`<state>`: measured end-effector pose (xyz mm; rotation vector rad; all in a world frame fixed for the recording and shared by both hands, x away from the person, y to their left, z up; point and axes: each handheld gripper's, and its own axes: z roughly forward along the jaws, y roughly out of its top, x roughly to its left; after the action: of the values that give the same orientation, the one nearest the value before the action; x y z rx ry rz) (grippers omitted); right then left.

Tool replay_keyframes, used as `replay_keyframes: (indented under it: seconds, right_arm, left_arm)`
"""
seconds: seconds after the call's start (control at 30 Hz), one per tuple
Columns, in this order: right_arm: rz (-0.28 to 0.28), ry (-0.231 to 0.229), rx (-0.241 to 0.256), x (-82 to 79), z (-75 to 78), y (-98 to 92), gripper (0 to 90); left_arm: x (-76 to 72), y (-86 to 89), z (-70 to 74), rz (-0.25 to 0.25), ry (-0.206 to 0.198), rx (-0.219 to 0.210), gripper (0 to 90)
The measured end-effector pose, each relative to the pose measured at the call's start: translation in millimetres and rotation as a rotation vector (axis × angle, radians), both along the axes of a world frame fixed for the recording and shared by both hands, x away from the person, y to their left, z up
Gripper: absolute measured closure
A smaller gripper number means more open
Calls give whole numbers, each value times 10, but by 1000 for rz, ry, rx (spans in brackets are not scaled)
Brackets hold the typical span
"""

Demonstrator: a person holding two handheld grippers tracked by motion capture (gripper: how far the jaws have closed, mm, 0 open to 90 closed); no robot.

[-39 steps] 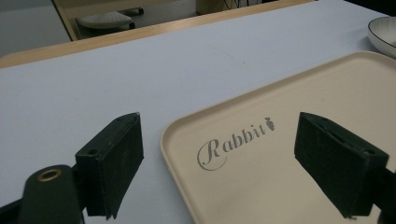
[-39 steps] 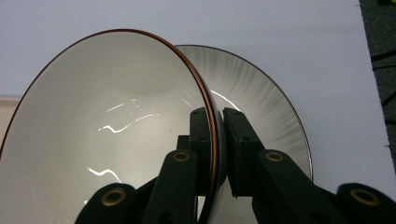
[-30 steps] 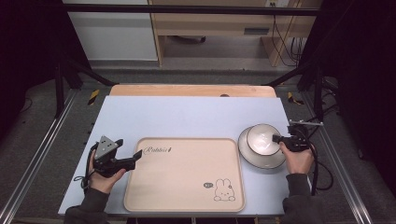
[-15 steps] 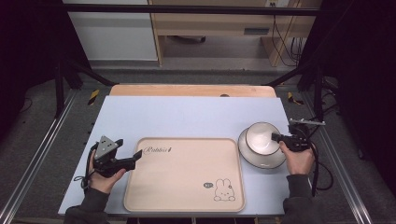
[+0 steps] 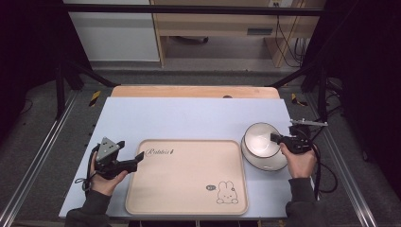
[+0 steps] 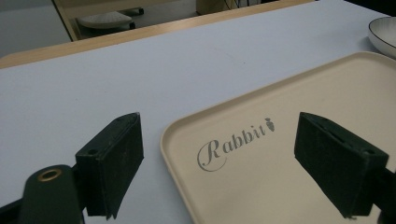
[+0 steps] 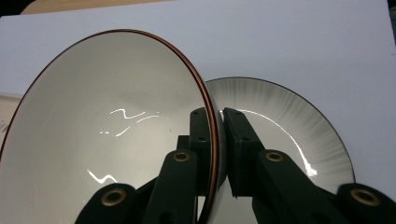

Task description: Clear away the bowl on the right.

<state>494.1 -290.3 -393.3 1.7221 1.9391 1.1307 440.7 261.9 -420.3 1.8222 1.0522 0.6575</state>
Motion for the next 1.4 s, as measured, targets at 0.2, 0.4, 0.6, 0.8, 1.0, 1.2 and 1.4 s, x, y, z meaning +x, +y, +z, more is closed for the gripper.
replay_keyframes:
  seconds: [0.2,0.4,0.6,0.8,1.0,1.2,1.4]
  right_arm:
    - [31,-17,15,-35,65,74,824]
    - [55,-33,9,-63,117,155,824]
    - [86,-47,19,-85,166,234,824]
    - [111,-55,14,-99,193,323,824]
    - [131,-53,5,-103,202,402,824]
    - [155,-54,6,-107,212,486,824]
    - [188,-57,2,-106,223,597,824]
  left_arm:
    - [-3,-6,8,-2,-2,2,152]
    - [-5,-2,1,-3,-3,2,152]
    - [-11,1,1,-2,-3,1,152]
    - [-12,3,4,-2,-4,0,152]
    - [-11,0,2,-1,-5,1,151]
    - [-10,0,1,-2,-4,1,152]
    - [-9,-1,-3,-1,-4,3,152]
